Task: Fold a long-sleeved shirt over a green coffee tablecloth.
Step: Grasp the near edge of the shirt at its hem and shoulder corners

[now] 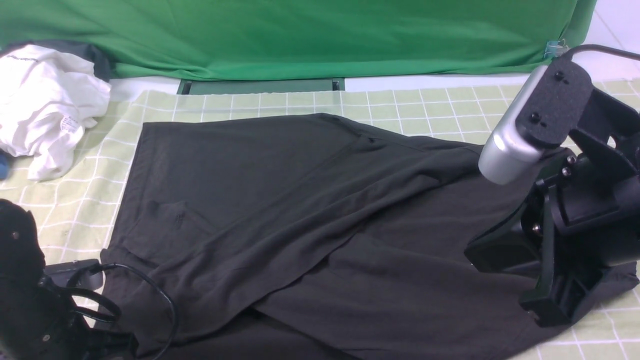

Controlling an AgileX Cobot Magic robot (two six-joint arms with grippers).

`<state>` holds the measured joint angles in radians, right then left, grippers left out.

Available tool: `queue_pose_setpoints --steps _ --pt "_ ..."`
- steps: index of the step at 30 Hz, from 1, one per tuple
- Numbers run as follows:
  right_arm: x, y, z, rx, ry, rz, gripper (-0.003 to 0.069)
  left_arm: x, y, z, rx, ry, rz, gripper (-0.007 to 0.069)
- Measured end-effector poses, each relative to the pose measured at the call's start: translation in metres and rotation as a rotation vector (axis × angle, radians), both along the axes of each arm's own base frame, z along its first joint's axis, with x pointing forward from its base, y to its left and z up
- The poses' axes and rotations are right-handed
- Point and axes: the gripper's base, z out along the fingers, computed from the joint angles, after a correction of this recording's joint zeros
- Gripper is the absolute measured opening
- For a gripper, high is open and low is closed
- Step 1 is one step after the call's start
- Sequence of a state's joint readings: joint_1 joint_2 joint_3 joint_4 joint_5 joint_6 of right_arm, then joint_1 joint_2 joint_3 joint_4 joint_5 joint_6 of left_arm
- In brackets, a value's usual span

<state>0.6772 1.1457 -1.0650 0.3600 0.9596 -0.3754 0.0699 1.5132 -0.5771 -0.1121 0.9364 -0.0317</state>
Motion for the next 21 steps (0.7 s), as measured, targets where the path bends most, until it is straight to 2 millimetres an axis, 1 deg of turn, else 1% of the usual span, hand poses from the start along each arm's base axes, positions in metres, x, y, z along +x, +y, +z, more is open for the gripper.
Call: queue_pose_setpoints --steps 2,6,10,15,18,20,21 --pt "-0.002 -0.003 -0.002 -0.040 0.015 0.010 0.0038 -0.002 0.000 0.003 0.001 -0.016 -0.001 0.0024" --pt "-0.006 -0.010 -0.007 -0.133 0.063 0.027 0.0044 -0.010 0.000 0.011 0.007 -0.049 0.006 0.0013" --pt "-0.004 -0.012 -0.015 -0.217 0.118 0.026 0.0050 -0.024 -0.001 0.037 0.014 -0.137 0.005 0.0011" --pt "0.008 -0.001 -0.033 -0.274 0.175 0.033 0.0056 -0.037 -0.001 0.056 0.037 -0.221 0.024 0.0011" --pt "0.015 0.012 -0.047 -0.306 0.195 0.065 0.0059 -0.043 -0.001 0.066 0.042 -0.279 0.030 0.0011" --pt "0.018 0.025 -0.061 -0.341 0.212 0.106 0.0066 -0.046 -0.001 0.071 0.044 -0.312 0.034 0.0011" --pt "0.018 0.027 -0.064 -0.348 0.216 0.113 0.0067 -0.047 -0.001 0.072 0.044 -0.320 0.034 0.0011"
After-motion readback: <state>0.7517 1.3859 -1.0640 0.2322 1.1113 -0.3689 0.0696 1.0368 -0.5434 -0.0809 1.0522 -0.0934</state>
